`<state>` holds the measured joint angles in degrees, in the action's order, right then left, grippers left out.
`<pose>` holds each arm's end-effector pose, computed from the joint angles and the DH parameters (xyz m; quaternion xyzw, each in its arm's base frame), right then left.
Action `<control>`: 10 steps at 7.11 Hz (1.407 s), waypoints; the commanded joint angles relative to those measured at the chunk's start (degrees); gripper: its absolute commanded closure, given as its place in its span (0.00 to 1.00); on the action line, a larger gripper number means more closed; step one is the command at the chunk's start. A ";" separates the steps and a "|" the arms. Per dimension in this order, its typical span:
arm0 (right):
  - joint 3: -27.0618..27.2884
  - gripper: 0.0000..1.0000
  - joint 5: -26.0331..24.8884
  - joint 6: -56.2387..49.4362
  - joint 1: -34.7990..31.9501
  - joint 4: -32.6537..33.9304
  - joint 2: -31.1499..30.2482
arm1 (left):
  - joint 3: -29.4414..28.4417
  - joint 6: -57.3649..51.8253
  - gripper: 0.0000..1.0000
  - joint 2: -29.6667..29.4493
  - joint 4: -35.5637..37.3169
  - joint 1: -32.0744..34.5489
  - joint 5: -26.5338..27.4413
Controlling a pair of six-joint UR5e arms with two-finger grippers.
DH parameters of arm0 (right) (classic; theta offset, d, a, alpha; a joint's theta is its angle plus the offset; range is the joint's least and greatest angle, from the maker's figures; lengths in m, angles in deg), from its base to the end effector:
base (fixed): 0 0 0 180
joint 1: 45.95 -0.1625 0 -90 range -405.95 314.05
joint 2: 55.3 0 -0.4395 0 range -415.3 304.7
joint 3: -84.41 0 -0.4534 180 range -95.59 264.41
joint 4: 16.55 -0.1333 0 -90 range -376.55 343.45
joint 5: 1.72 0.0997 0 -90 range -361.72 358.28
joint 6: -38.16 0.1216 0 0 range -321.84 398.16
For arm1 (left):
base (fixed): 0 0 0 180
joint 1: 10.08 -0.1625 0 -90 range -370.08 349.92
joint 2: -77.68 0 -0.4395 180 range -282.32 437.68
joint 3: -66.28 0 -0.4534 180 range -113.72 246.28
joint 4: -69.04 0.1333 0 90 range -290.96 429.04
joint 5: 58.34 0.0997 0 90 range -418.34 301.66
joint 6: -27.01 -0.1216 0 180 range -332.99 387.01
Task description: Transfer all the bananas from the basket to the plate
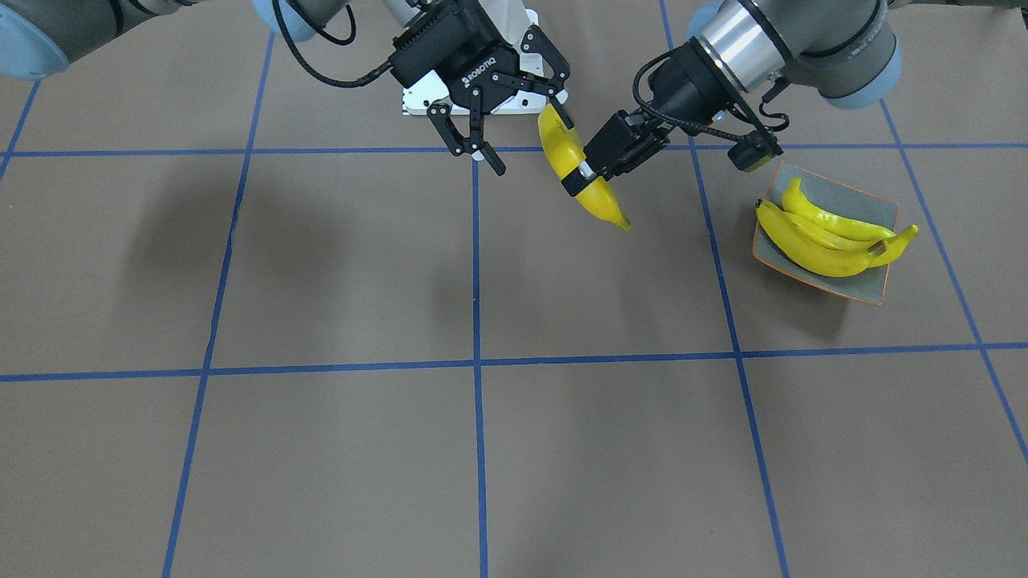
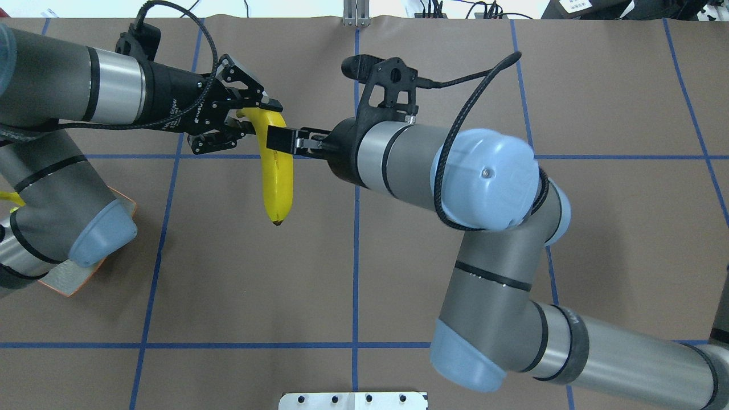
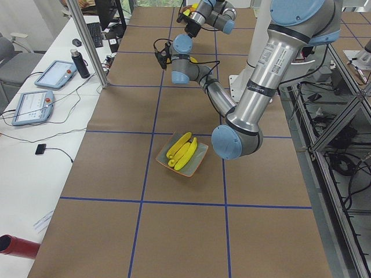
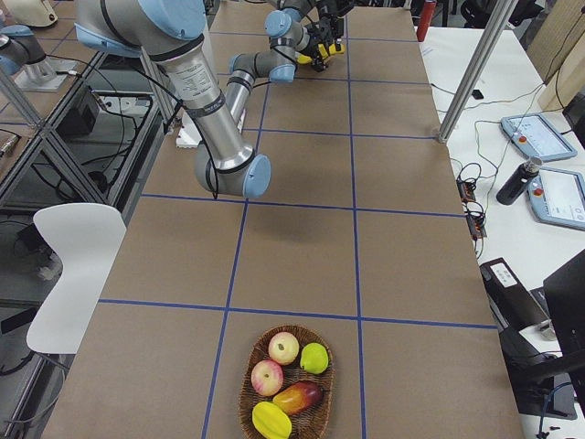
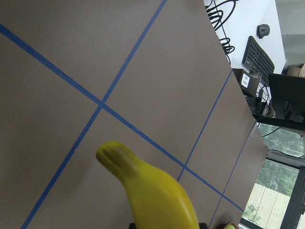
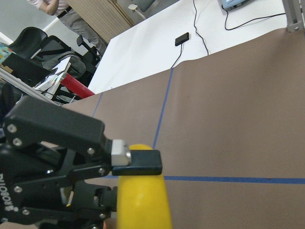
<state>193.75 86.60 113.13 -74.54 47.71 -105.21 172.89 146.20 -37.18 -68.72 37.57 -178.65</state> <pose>-0.4992 -0.4279 0.0192 0.2614 -0.6242 0.0968 0.7299 0.3718 -0.5147 0.1627 -0.0750 0.6990 -0.2831 0.6524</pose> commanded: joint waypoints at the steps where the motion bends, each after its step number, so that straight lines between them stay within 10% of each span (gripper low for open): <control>1: 1.40 0.00 12.95 -0.78 -10.12 6.13 -4.28 | 0.17 -0.45 1.00 6.36 0.12 3.57 -0.54; 4: 1.14 0.00 25.64 -15.23 -22.71 6.15 -14.92 | 0.79 -19.86 1.00 19.37 0.30 7.72 -2.03; 10: 0.87 0.00 32.53 -33.66 -31.62 5.44 -25.85 | 0.52 -67.89 1.00 26.96 15.74 11.23 -2.74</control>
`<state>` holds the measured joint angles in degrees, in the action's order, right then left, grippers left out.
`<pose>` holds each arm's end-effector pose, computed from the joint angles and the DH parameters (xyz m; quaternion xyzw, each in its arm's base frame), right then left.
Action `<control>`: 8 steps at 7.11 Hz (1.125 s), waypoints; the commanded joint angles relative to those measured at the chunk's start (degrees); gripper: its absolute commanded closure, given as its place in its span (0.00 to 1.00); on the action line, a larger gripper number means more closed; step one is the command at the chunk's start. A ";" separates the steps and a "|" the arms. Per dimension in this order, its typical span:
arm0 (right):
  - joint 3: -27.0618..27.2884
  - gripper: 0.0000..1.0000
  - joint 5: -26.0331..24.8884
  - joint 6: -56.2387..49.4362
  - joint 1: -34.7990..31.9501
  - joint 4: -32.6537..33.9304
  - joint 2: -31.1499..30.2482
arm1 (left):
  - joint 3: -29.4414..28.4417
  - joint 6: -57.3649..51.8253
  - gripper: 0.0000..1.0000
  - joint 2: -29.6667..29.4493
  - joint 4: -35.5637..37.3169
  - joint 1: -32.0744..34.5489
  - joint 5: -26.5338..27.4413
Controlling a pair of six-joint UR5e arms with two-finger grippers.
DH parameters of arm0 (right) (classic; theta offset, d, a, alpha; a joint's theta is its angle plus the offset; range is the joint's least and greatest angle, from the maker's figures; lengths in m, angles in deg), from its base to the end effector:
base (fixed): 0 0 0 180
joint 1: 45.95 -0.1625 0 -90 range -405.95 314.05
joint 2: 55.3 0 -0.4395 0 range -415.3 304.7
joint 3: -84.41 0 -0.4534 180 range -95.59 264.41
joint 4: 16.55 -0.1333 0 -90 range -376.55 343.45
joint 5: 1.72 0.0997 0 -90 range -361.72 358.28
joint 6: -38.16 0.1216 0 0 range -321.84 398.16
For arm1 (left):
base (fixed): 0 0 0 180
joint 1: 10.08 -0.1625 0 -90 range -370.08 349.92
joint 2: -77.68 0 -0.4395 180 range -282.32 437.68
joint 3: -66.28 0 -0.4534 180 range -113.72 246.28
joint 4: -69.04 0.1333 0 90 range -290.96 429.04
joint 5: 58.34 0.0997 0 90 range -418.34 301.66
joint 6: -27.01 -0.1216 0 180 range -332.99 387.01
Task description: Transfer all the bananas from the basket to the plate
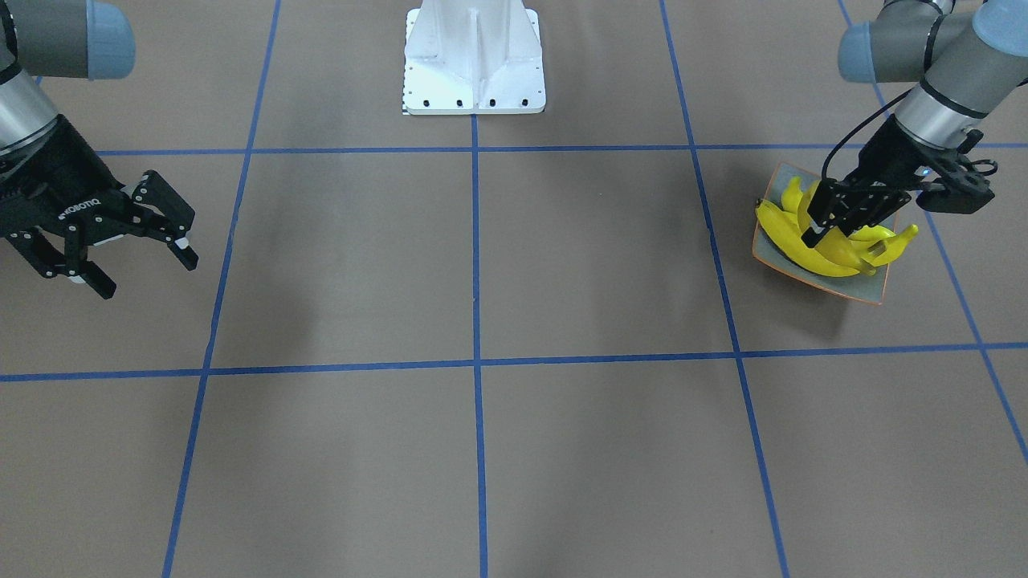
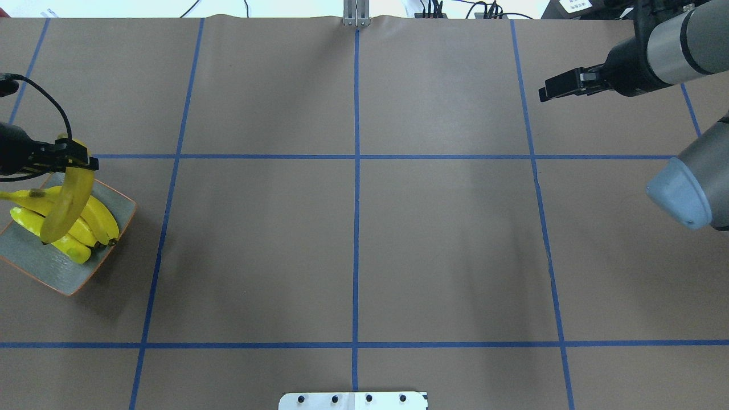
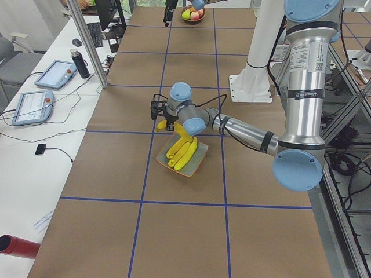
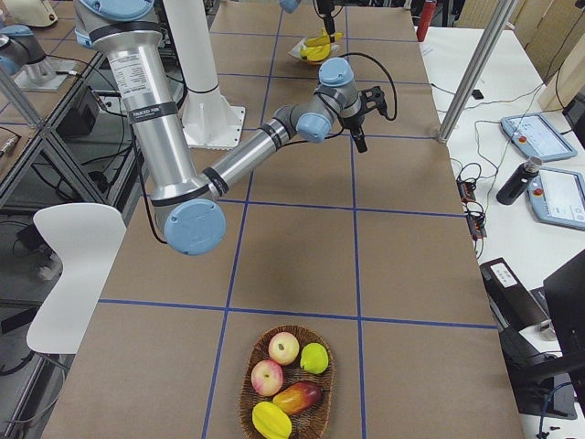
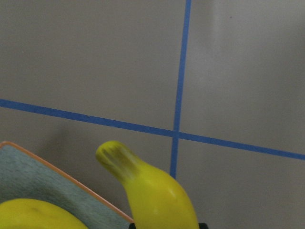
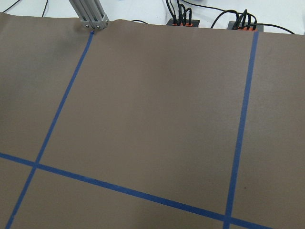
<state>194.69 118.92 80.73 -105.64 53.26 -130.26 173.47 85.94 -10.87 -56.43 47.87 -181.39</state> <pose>-0.2547 -0.5770 0.3019 0.2224 -0.4549 -0.0312 0.8618 0.2442 -0.5163 0.4650 0.1075 0.4753 -0.0814 0.8694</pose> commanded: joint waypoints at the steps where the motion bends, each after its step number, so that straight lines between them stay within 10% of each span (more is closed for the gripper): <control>1: -0.06 0.00 0.29 -1.34 -0.52 -0.11 -1.32 | -1.70 -10.48 1.00 0.74 3.73 0.86 0.35; 4: -0.06 0.00 0.12 -1.43 -0.78 -0.11 -1.94 | -3.47 -12.79 1.00 0.65 3.65 0.15 0.00; 6: -0.06 0.00 0.11 -1.43 -0.87 -0.11 -2.11 | -4.18 -12.79 0.49 0.65 3.30 -0.20 0.00; 8: -0.15 0.00 0.11 -1.35 -0.87 -0.20 -2.12 | -4.01 -12.79 0.43 1.26 3.21 -0.55 0.00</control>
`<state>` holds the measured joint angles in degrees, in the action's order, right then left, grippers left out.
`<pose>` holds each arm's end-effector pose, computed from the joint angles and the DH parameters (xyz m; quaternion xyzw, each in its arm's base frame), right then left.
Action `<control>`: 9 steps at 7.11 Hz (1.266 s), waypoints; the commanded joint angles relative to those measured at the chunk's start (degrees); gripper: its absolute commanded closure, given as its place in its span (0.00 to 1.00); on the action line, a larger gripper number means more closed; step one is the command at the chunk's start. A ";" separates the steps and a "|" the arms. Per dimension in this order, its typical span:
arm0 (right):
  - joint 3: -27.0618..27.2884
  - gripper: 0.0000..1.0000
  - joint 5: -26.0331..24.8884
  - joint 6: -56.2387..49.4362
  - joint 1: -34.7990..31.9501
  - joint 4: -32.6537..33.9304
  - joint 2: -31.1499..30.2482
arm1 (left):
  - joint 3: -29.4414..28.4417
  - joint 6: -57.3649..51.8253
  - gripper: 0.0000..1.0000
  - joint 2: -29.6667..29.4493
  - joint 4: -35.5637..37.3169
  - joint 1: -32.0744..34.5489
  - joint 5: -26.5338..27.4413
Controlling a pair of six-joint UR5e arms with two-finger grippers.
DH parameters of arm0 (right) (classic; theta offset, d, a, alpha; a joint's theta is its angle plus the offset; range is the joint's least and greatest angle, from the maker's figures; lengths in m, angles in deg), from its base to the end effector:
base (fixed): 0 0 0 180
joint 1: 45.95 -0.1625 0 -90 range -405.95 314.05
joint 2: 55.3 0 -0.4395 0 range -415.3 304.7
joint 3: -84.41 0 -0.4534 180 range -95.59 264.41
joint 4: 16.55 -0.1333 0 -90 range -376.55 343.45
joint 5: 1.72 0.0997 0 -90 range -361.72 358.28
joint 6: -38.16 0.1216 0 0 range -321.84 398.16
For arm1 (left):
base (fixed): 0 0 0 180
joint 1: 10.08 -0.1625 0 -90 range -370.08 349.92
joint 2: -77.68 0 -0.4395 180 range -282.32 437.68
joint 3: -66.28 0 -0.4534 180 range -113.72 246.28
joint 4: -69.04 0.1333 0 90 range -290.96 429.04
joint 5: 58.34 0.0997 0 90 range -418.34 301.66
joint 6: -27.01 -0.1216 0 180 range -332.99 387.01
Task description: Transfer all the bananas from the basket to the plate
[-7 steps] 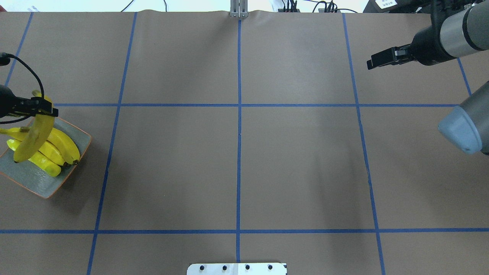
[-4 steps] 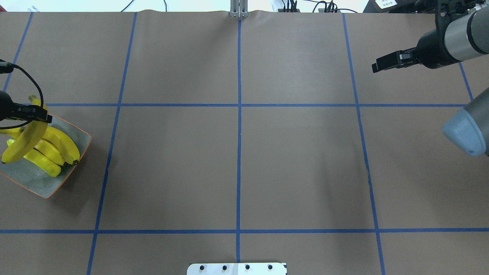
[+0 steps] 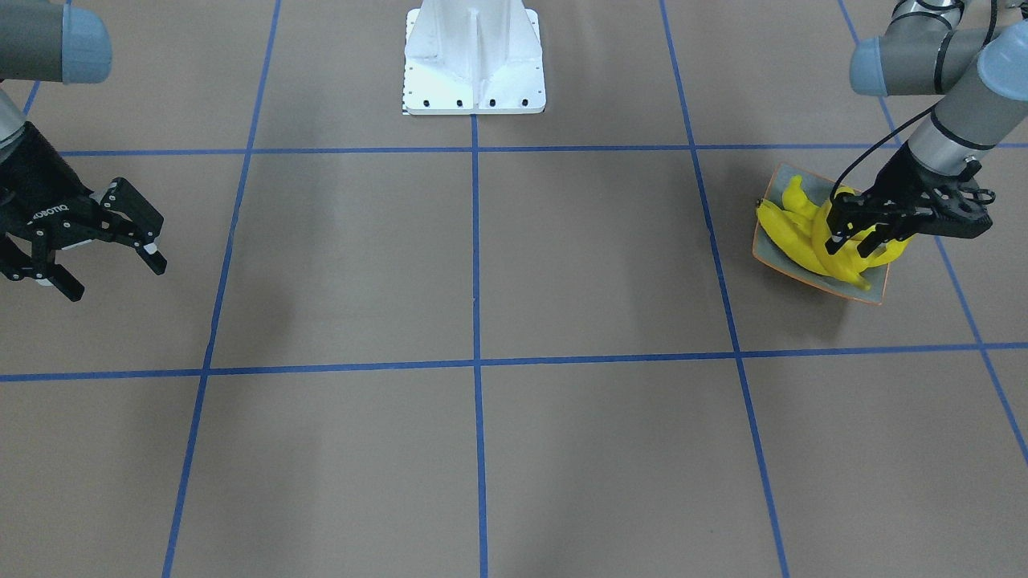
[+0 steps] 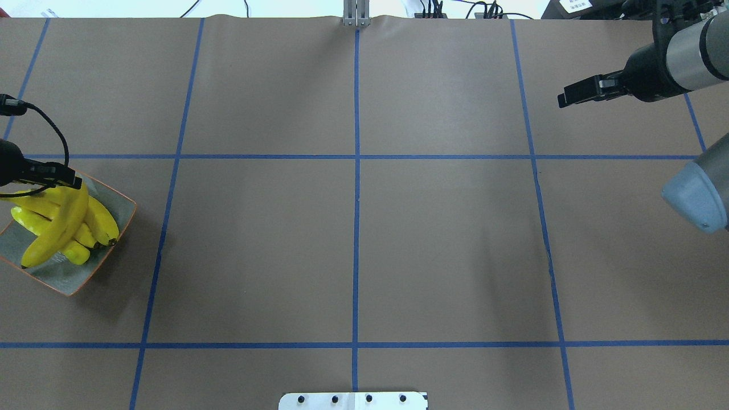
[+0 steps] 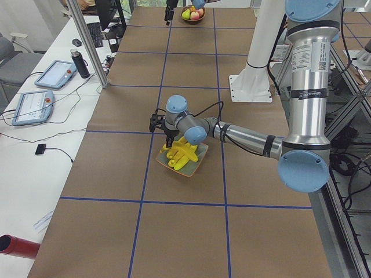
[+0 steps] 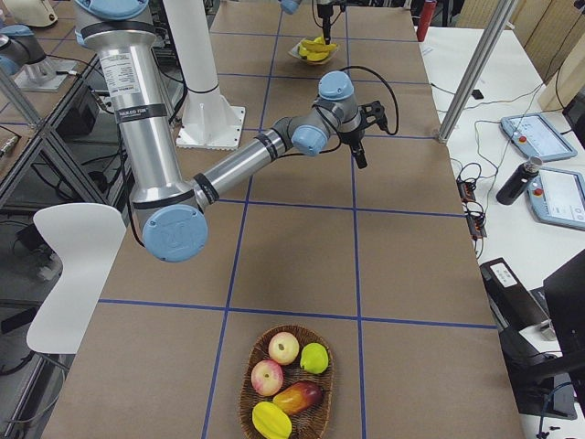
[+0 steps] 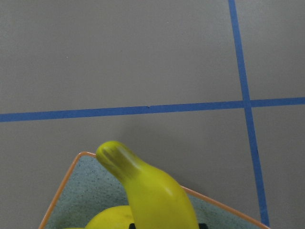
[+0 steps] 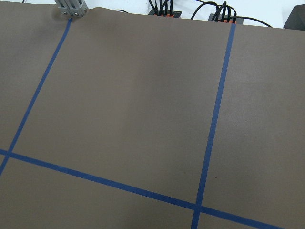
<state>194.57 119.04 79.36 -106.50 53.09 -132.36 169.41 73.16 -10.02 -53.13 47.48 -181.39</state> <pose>-0.2437 -0.5762 0.3253 0.2169 -0.4440 -0.0305 0.8688 0.2493 -0.5171 0.5230 0.1043 0.4273 -0.0030 0.8981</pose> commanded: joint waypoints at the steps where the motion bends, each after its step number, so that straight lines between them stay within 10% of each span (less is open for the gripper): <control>1: -0.12 0.00 -0.09 0.03 0.00 -0.03 -0.02 | 0.14 -0.01 0.42 0.69 -0.78 -0.25 -0.08; 2: -0.12 0.00 0.09 -0.06 -0.09 0.06 -0.02 | 0.83 -0.01 0.32 0.69 -0.88 -0.26 -0.17; 3: -0.38 0.00 0.17 -0.06 -0.96 0.41 0.16 | 1.01 -0.01 0.00 0.17 -0.96 0.01 -0.08; 5: -4.05 0.00 5.14 -4.15 -4.99 1.81 0.16 | 1.37 -5.15 0.00 0.69 0.00 3.50 -0.17; 9: -2.68 0.00 9.32 -34.78 -18.08 32.22 -0.63 | 2.33 -53.14 0.00 0.08 29.44 28.25 -6.59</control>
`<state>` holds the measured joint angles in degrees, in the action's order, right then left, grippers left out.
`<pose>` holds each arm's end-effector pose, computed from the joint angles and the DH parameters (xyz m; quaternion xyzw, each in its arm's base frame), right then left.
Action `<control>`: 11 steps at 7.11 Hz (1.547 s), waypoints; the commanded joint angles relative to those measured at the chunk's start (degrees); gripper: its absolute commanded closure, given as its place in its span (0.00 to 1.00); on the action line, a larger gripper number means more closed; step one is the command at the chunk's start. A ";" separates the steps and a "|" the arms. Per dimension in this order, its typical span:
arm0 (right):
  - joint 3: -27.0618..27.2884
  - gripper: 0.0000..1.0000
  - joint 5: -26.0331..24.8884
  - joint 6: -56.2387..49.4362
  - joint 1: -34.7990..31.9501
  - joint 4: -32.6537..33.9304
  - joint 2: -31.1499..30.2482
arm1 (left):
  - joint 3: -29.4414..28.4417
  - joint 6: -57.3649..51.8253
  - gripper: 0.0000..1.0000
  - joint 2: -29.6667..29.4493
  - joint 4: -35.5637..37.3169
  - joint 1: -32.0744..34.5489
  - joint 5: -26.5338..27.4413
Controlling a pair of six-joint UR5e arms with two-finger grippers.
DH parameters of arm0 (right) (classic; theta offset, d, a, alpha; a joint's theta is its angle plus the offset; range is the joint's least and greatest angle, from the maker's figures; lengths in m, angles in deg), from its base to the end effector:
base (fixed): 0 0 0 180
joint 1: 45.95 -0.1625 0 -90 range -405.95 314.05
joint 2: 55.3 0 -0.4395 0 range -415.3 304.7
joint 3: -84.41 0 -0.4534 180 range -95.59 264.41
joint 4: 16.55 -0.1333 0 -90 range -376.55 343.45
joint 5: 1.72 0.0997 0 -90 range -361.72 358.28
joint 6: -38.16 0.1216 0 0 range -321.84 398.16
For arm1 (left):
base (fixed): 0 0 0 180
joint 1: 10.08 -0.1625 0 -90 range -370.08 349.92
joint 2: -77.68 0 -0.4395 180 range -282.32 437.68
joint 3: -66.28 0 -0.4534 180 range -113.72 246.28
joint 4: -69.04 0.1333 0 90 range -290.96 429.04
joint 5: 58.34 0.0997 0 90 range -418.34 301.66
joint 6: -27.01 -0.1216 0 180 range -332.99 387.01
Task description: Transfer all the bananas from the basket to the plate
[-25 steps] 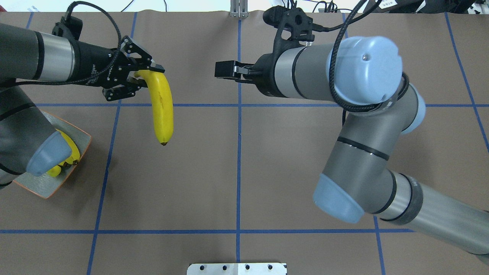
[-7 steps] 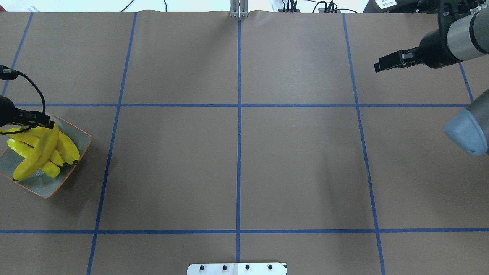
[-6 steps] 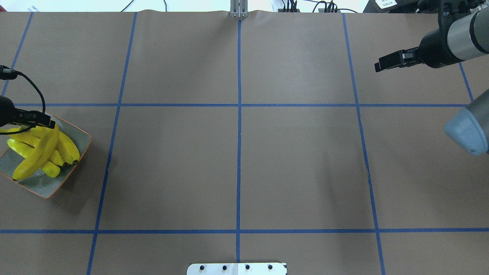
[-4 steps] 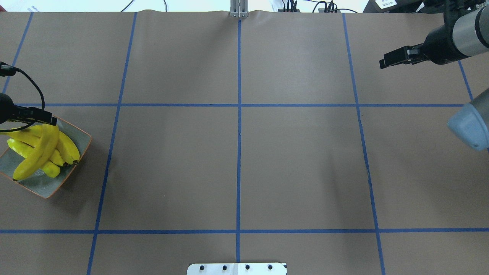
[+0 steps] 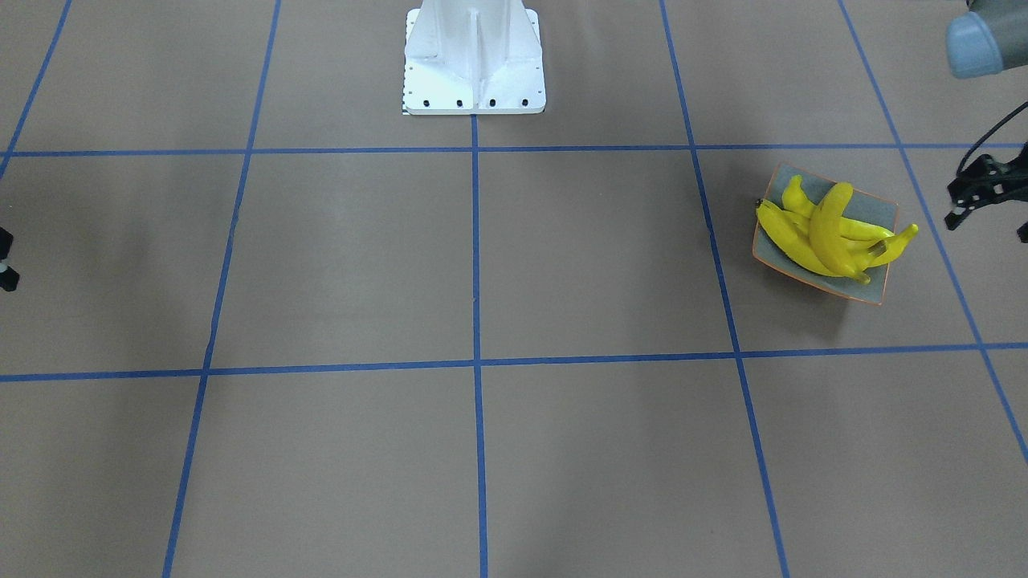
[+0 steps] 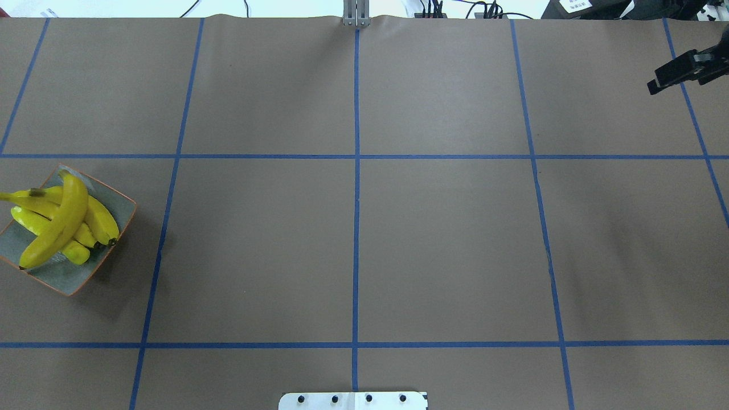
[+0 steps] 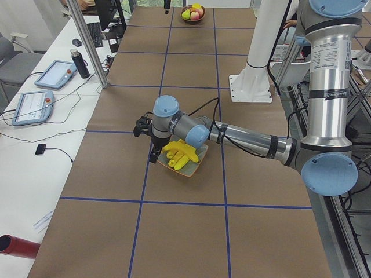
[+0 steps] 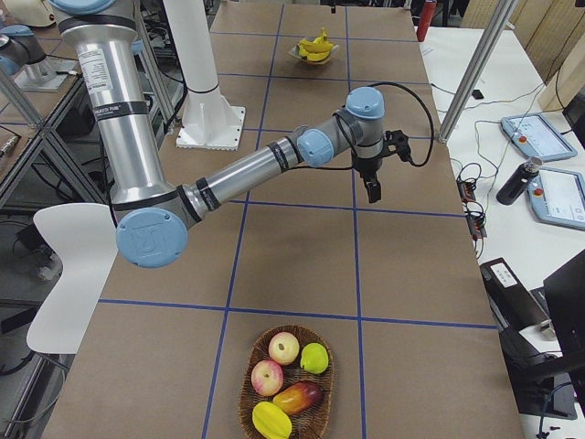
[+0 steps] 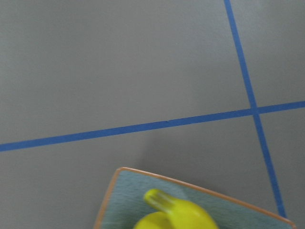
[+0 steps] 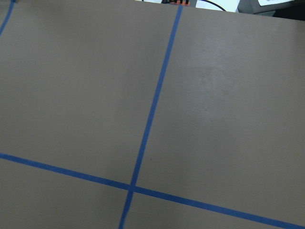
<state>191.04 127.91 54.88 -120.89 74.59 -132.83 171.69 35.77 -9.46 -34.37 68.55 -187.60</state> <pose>-0.1081 -0.6161 0.4071 0.1285 -0.3786 -0.0687 0.9140 0.0535 -0.5518 0.5439 0.1511 0.3593 0.0963 0.9159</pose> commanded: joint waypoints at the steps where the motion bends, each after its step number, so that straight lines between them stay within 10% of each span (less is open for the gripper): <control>1: 1.21 0.00 0.36 -18.39 -7.55 19.09 -0.34 | -0.03 -24.05 0.00 -0.92 19.12 10.72 -0.29; 4: 1.47 0.00 -3.92 -35.86 -15.13 34.01 -5.22 | -2.47 -26.52 0.00 3.44 26.24 13.21 -0.46; 11: 1.47 0.00 -4.47 -29.02 -15.14 25.94 -12.03 | 5.61 -13.07 0.00 10.33 19.91 14.36 -6.88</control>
<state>192.52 123.42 25.87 -136.02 100.55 -144.53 177.22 22.20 0.41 -14.60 83.10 -194.38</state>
